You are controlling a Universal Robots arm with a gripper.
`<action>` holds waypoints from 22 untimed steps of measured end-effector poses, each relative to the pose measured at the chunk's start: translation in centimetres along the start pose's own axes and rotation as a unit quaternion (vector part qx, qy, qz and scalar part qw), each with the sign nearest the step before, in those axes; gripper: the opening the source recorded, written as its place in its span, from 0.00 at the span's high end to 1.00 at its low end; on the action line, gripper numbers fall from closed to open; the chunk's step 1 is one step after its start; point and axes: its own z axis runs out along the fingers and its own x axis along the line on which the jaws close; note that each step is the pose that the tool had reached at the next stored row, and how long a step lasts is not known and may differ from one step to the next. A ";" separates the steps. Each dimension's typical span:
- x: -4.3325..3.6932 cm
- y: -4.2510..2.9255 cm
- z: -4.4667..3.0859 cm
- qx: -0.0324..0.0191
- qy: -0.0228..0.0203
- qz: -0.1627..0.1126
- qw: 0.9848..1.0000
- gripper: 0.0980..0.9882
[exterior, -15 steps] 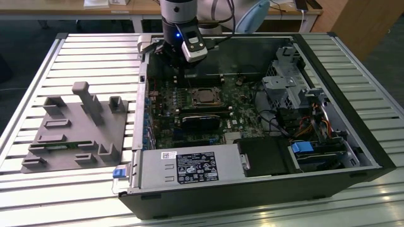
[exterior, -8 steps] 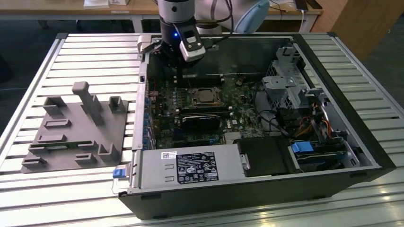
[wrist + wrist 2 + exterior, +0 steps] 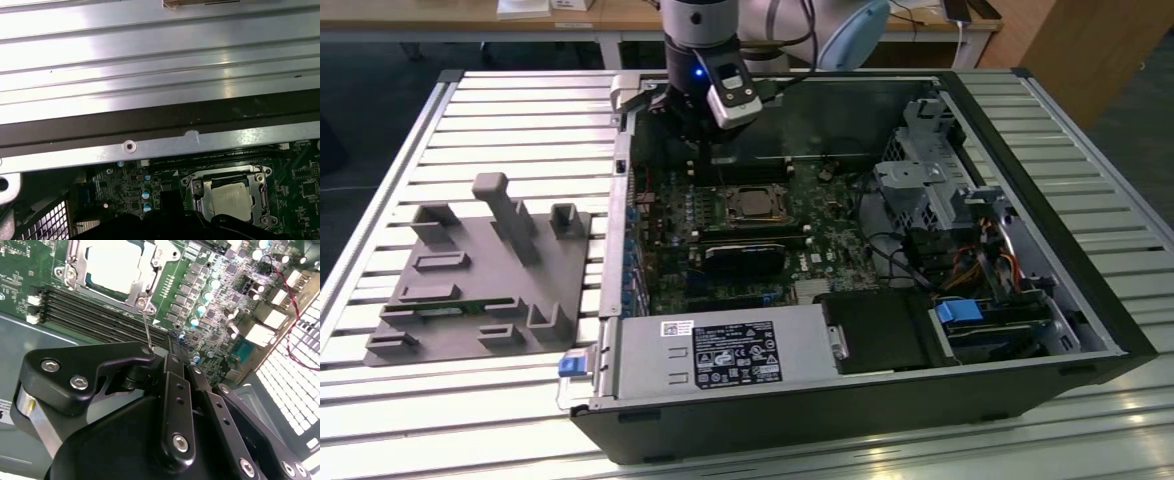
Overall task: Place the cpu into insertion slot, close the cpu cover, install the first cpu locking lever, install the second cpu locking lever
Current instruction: 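Install the first cpu locking lever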
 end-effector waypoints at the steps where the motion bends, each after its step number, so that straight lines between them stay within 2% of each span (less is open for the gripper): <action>1: -0.11 0.03 0.00 0.000 0.000 -0.001 1.000 0.99; 14: -1.21 0.22 0.03 0.000 0.000 -0.008 1.000 0.99; 22: -2.28 0.36 0.09 0.000 0.000 -0.009 1.000 0.99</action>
